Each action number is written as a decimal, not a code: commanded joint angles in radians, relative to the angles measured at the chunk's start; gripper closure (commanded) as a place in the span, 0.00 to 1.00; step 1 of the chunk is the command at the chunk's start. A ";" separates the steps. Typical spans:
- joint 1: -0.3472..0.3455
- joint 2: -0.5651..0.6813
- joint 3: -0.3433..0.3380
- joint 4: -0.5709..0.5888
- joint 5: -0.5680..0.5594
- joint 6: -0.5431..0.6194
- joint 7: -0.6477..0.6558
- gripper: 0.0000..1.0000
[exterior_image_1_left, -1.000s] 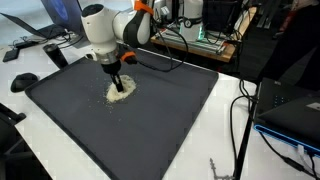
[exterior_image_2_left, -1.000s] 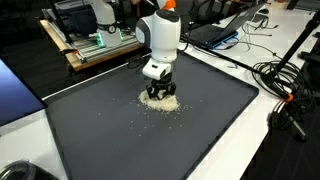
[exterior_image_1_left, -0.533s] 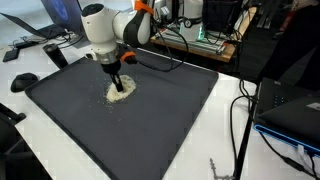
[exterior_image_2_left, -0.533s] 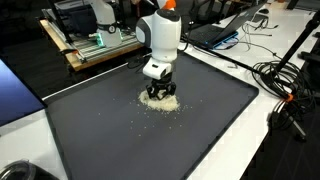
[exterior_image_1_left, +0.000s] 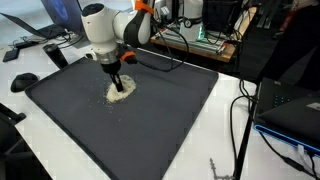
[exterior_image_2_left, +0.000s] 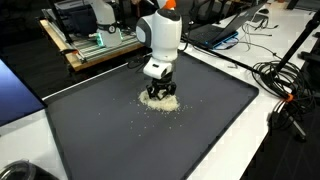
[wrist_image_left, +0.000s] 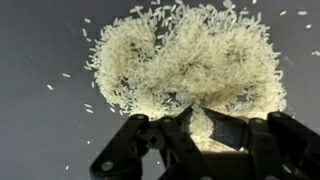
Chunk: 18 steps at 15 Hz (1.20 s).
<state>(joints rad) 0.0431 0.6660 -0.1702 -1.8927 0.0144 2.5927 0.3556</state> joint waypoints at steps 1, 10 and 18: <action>0.006 -0.023 -0.007 -0.023 -0.014 0.012 -0.006 0.99; -0.006 -0.033 0.005 -0.025 -0.005 0.010 -0.028 0.53; -0.003 -0.085 0.001 -0.059 -0.016 0.001 -0.043 0.01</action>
<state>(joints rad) 0.0426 0.6372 -0.1696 -1.9025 0.0138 2.5950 0.3337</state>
